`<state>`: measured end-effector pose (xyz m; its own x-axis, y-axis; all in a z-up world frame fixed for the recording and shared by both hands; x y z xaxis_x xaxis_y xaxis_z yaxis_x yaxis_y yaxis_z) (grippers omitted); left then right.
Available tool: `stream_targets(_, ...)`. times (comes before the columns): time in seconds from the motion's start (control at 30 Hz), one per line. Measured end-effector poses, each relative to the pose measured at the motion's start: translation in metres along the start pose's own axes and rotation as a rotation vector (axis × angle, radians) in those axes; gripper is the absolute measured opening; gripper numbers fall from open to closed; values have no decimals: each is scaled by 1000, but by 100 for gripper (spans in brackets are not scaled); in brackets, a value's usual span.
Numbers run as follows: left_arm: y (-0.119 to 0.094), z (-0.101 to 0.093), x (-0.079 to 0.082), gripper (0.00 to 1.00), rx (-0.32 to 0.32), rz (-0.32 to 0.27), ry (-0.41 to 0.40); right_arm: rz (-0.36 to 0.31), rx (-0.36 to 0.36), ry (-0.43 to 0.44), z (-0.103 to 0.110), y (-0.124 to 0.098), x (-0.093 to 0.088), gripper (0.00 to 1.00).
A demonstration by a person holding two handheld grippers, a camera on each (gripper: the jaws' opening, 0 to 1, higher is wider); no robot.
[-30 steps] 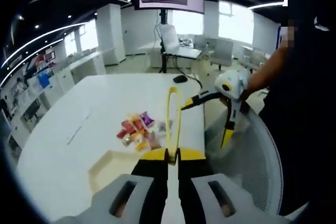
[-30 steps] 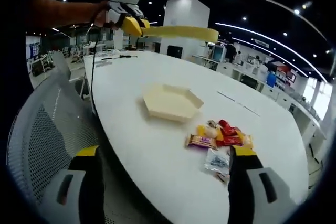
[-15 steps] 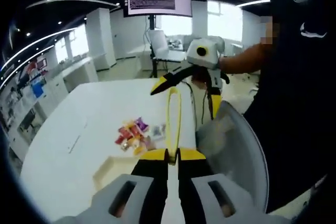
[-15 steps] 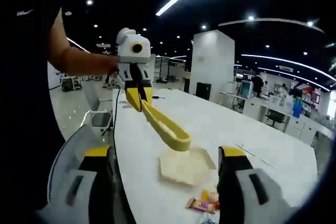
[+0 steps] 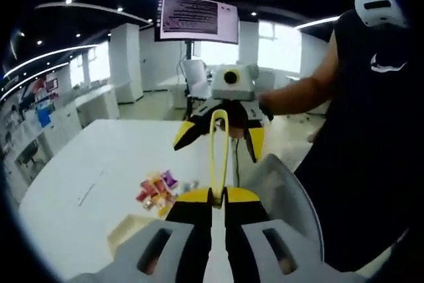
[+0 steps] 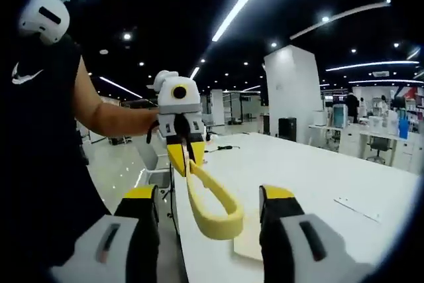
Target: Place the target food into the container with the food tongs after gripping and lifting it, then release it inside without dropping or visibly crushing the food.
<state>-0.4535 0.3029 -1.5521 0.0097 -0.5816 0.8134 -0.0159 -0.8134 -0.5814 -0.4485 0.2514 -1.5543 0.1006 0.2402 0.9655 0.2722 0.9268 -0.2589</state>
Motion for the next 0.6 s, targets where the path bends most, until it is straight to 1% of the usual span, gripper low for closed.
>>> stream_targets(0.07, -1, 0, 5, 0, -3, -11, 0, -14, 16, 6, 2, 0, 5, 55)
stream_targets(0.13, -1, -2, 11, 0, -16, -34, -2, -56, 104, 79, 12, 0, 17, 48)
stream_targets(0.17, -2, -3, 17, 0, -29, -57, -9, -81, 124, 92, 14, -1, 24, 43)
stream_targets(0.23, -3, -4, 21, 1, -36, -77, -16, -92, 112, 72, 12, -1, 29, 39)
stream_targets(0.33, -2, -4, 24, 1, -43, -84, -19, -91, 119, 62, 13, -1, 31, 33)
stream_targets(0.37, -2, -4, 25, 1, -46, -85, -19, -91, 123, 58, 13, 0, 32, 29)
stream_targets(0.43, -1, -6, 26, 1, -54, -84, -19, -82, 142, 61, 15, 1, 32, 24)
stream_targets(0.53, 1, -7, 28, 1, -67, -80, -17, -73, 164, 67, 18, 6, 31, 20)
stream_targets(0.6, 2, -7, 28, 1, -69, -82, -16, -79, 179, 79, 20, 7, 33, 20)
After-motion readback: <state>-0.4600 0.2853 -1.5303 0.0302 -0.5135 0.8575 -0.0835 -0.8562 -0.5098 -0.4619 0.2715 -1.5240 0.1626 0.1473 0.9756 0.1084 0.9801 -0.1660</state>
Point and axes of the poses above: the point that each gripper's makers call its tool centre point, and the gripper's own axes: y roughly forward along the fingers, z roughly to its left, x roughly out of its top, the point moved 1 cm from there along -y, roughly backward along the fingers, and after that the axes turned 11 degrees about z, right-handed, at the moved point
